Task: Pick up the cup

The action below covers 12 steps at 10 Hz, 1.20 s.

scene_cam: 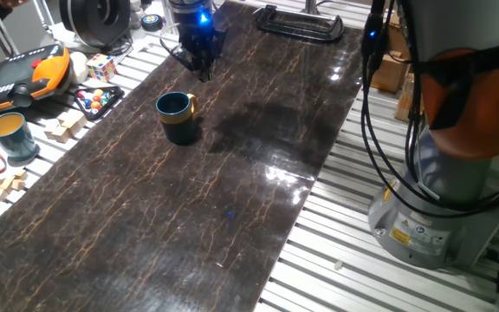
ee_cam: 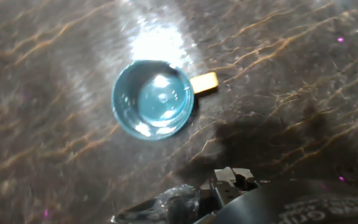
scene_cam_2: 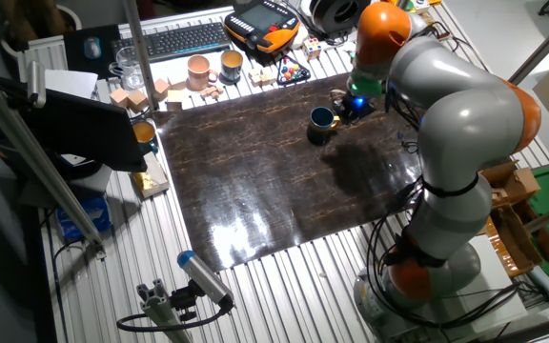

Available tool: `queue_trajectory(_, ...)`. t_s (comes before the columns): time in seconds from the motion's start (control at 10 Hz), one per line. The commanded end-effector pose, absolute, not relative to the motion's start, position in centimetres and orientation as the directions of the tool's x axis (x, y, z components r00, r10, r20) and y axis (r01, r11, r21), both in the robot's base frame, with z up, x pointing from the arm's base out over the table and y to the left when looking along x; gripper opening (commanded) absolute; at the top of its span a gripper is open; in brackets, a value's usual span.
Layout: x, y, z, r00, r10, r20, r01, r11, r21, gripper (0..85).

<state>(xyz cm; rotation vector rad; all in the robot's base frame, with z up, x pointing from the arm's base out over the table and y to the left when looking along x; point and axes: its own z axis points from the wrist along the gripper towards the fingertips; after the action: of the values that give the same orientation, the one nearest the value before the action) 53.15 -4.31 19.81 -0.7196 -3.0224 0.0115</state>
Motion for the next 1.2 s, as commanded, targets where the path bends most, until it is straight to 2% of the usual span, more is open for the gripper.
queue_trajectory(0.0,53.3,-4.5,19.8,-0.823,0.568,0.01,0.568,0.823,-0.025,0.7)
queue_trajectory(0.4,53.7,-5.6,19.4,-0.754,0.656,-0.005,0.656,0.754,-0.024,0.7)
queue_trajectory(0.6,53.9,-5.7,18.8,-0.697,0.717,0.029,0.717,0.697,0.01,0.7)
queue_trajectory(0.7,54.0,-6.0,18.5,-0.682,0.731,0.005,0.731,0.682,0.006,0.7)
queue_trajectory(1.1,54.6,-6.6,16.9,-0.45,0.893,-0.026,0.892,0.45,0.044,0.7)
